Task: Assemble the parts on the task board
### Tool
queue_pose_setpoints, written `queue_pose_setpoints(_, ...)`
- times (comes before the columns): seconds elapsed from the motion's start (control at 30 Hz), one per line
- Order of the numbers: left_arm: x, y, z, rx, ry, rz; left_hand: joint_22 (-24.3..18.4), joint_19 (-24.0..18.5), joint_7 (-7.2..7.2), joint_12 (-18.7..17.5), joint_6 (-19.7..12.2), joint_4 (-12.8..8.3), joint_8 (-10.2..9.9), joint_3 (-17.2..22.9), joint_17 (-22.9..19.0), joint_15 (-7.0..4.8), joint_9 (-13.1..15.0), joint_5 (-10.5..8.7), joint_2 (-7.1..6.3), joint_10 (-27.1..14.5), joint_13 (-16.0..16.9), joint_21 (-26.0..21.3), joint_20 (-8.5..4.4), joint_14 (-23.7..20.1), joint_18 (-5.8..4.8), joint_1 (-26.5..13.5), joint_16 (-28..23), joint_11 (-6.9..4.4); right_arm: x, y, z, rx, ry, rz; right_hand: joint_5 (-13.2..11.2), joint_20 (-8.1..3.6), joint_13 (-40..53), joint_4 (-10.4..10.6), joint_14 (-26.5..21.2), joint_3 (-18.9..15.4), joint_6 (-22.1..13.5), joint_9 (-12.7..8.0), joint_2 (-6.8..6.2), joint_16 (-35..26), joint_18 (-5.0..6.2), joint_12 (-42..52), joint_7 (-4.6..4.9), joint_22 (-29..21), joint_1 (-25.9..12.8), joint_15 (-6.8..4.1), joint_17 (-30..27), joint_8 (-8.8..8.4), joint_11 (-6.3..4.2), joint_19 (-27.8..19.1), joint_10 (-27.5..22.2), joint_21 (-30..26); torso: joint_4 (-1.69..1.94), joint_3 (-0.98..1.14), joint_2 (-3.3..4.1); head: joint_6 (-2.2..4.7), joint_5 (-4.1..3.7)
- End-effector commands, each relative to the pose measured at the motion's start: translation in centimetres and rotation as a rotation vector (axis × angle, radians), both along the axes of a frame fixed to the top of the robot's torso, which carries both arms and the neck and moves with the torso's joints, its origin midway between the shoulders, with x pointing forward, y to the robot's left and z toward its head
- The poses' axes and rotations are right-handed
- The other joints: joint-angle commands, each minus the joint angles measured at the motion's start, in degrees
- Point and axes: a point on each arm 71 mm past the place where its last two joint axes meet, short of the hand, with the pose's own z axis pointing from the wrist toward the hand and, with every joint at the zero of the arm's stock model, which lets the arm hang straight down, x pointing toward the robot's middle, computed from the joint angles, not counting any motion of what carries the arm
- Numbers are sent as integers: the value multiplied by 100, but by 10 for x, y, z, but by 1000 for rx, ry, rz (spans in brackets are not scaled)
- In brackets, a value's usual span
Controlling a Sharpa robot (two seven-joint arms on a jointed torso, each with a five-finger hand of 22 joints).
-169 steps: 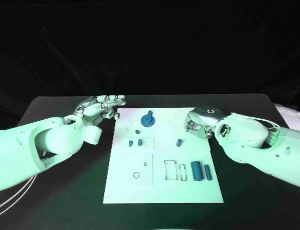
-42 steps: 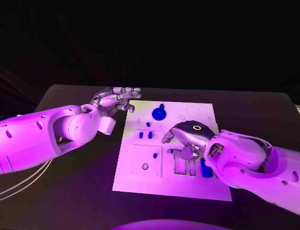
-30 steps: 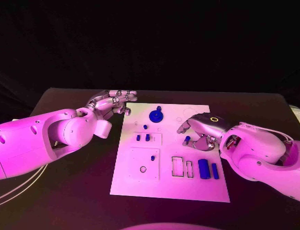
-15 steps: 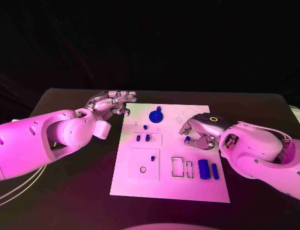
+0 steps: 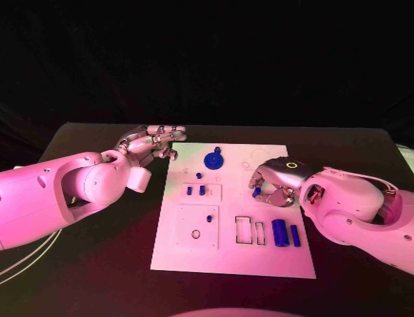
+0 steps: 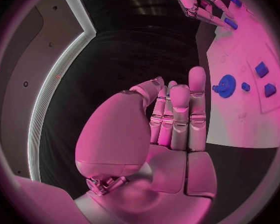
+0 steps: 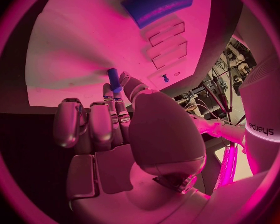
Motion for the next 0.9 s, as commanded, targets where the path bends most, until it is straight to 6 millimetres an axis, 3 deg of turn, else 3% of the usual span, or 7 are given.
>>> queue_pose_setpoints(0.03, 0, -1, 1, -6, -14, -8, -1, -6, 10, 36, -36, -21, 21, -10, 0, -4, -6, 0, 47, -33, -3, -15, -10, -52, 39, -3, -29, 11, 0, 0, -1, -34, -4, -1, 3, -33, -8, 6, 159, 51, 57, 5, 36, 23, 31, 25, -1, 9, 42, -49, 3, 40, -2, 8, 61, 27, -1, 2, 1, 0, 2)
queue_pose_setpoints(0.3, 0, -1, 1, -7, -13, -9, -1, -6, 10, 36, -36, -21, 21, -10, 0, -4, -6, 0, 47, -33, -3, -15, -10, -52, 39, -3, -29, 11, 0, 1, 1, -7, -25, 1, -124, -77, 7, 16, 180, 334, 311, 38, 210, 90, -6, 63, 3, 167, 171, -136, 80, 105, -100, 126, 373, 148, -2, -1, 1, -4, -1)
queue_pose_setpoints(0.53, 0, -2, 1, -7, -13, -10, -1, -6, 10, 36, -36, -21, 21, -10, 0, -4, -6, 0, 47, -33, -3, -15, -10, -52, 39, -3, -29, 11, -2, 4, 7, 54, -80, 14, -147, -171, 70, -114, 192, 614, 628, 136, 315, 137, -44, 154, -39, 327, 336, -241, 121, 249, -222, 235, 866, 274, 5, -2, -1, -7, -18)
queue_pose_setpoints(0.9, 0, -2, 1, -7, -12, -10, -4, -5, 10, 42, -37, -25, 23, -13, -10, -4, -6, 1, 53, -34, -3, -19, -10, -55, 40, -2, -32, 11, -11, 5, 18, 112, -97, 27, -147, -197, 63, -231, 188, 797, 621, 170, 238, 147, -54, 56, -7, 366, 382, -243, 129, 229, -211, 248, 919, 304, -3, -3, -10, -5, -7)
